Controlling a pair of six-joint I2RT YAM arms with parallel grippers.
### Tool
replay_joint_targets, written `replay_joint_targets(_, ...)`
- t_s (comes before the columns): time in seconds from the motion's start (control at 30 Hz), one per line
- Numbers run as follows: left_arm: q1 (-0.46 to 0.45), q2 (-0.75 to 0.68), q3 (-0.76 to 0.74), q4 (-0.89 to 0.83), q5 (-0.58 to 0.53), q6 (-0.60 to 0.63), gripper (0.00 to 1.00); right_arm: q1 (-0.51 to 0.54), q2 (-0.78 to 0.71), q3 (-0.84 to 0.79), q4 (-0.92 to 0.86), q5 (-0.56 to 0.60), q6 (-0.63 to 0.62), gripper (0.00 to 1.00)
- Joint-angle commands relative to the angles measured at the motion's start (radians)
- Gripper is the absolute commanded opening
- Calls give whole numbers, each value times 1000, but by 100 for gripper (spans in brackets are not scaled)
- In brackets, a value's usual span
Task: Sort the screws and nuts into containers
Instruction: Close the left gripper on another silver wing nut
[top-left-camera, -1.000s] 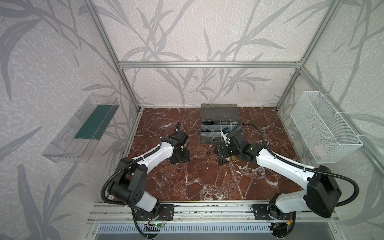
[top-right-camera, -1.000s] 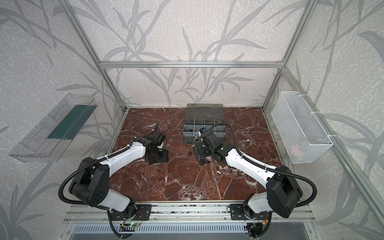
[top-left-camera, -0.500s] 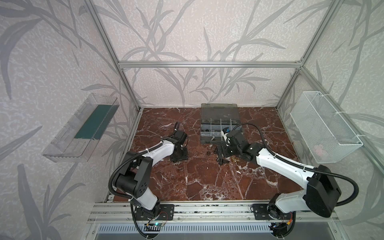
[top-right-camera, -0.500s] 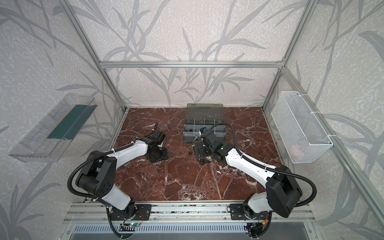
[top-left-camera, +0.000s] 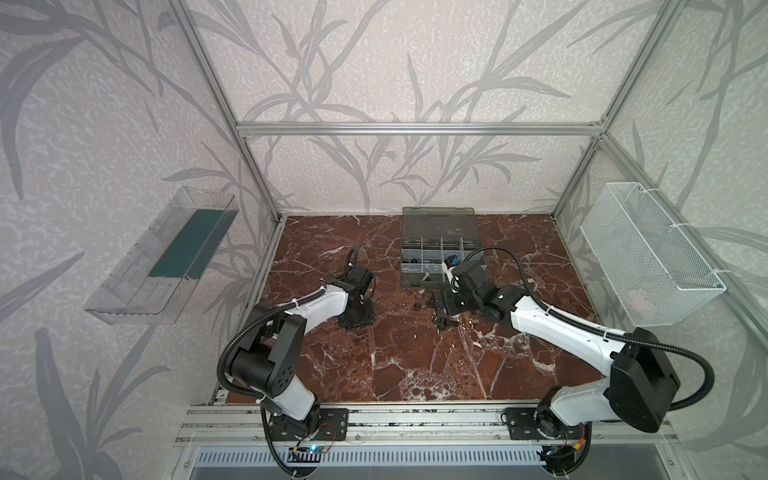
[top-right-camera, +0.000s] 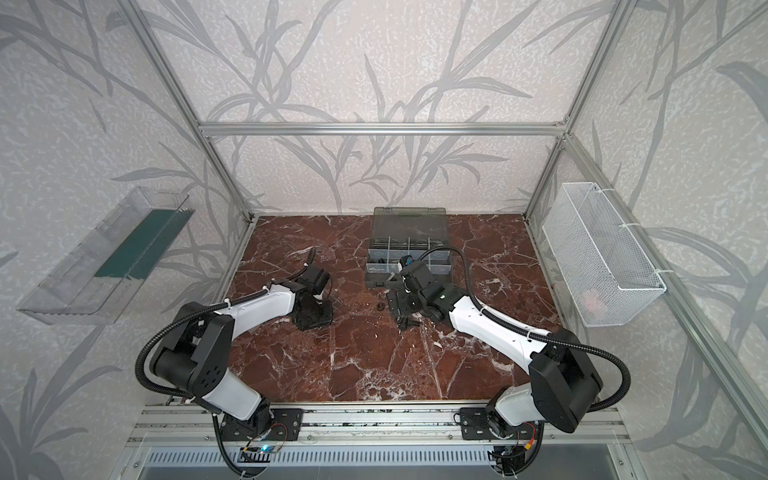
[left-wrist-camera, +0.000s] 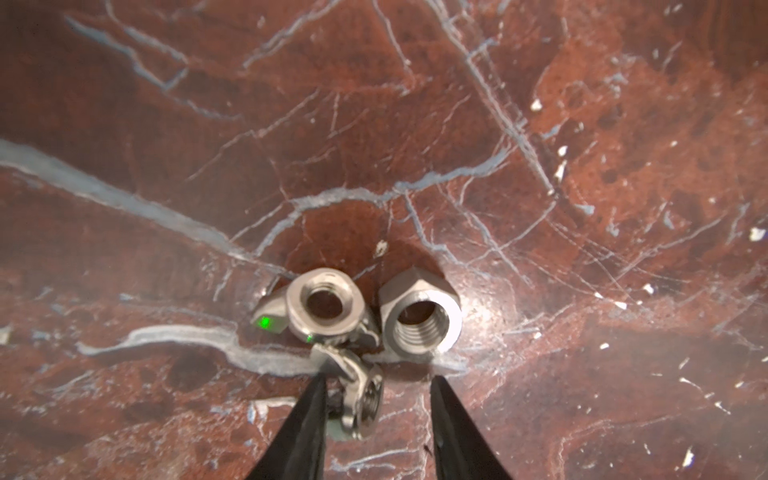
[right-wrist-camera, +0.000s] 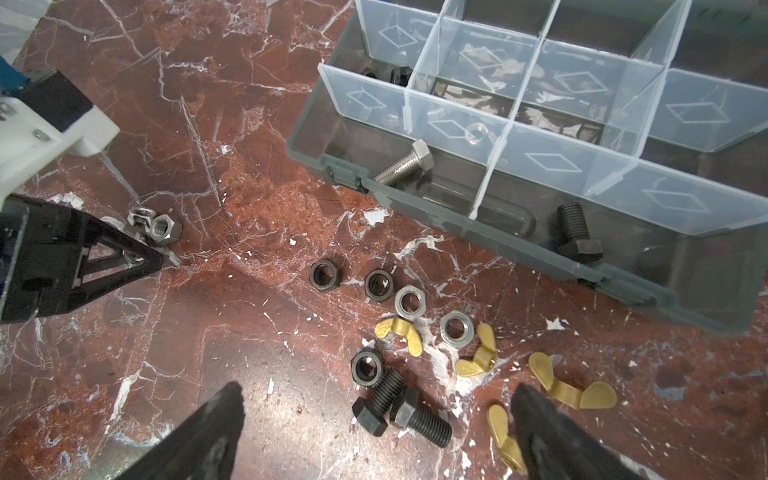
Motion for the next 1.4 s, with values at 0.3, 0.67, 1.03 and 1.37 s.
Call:
replay_joint_targets(0.3, 10, -8, -31, 53, -27, -24, 22, 4, -7, 14, 2, 3, 5, 99)
replay_joint_targets(0.67, 11, -34, -38, 57, -51, -29, 11, 4, -3, 16, 4, -5, 3, 99)
replay_joint_targets(1.03, 12, -22, -33, 64, -62, -29, 12, 4, -6, 14, 8, -6, 5, 99)
replay_joint_targets(1.37, 13, -13, -35, 84, -58, -29, 3, 4, -9, 8, 6, -4, 5, 99)
